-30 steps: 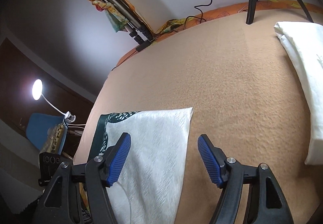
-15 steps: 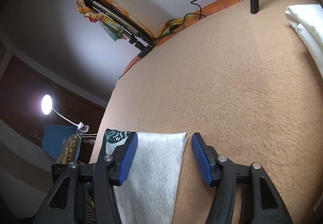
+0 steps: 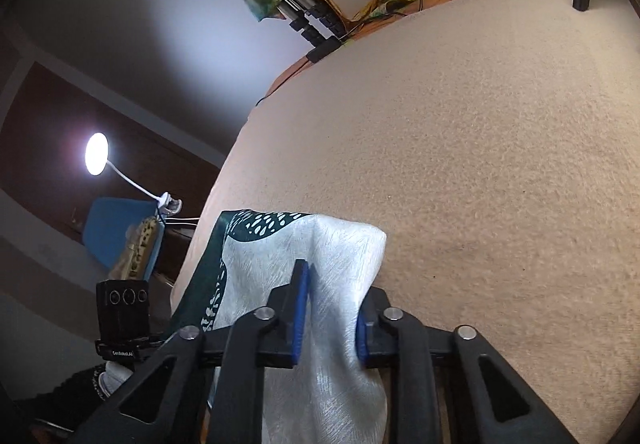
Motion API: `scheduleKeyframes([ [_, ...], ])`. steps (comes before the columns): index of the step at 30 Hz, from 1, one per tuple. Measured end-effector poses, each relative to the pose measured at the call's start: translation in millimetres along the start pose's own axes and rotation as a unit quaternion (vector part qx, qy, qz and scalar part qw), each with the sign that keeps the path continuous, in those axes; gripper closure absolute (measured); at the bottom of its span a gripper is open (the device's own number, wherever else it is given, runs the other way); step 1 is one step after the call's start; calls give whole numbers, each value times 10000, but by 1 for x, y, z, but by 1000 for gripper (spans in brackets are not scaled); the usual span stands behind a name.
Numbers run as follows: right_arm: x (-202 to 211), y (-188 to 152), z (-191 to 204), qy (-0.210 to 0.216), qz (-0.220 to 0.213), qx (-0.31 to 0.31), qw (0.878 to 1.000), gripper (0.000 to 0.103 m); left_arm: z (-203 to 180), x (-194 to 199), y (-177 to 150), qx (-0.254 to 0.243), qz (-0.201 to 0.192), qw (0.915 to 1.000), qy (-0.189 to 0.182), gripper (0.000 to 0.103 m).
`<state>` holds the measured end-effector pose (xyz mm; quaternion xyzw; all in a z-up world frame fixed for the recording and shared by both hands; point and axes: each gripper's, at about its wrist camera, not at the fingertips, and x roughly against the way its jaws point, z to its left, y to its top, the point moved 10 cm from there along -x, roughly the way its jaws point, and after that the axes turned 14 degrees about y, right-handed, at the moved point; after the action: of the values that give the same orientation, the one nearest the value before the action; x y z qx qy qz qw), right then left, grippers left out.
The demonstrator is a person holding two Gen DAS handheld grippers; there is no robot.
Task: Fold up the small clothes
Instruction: 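Lift the folded t-shirt and fold it in half with both tools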
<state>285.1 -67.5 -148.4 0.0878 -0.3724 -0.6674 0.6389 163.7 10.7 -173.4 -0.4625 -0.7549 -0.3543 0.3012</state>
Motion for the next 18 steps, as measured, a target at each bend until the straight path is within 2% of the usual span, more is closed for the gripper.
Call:
scheduleKeyframes([
  [5, 1, -1, 6, -367, -7, 171, 9992, 98, -9, 3, 3, -278, -192, 9992, 220, 95],
  [10, 5, 2, 25, -641, -93, 462, 9968, 100, -22, 5, 10, -595, -451, 9965, 364, 96],
  [18, 13, 9, 48, -751, -325, 698, 9942, 101, -32, 12, 16, -751, -708, 9943, 278, 96],
])
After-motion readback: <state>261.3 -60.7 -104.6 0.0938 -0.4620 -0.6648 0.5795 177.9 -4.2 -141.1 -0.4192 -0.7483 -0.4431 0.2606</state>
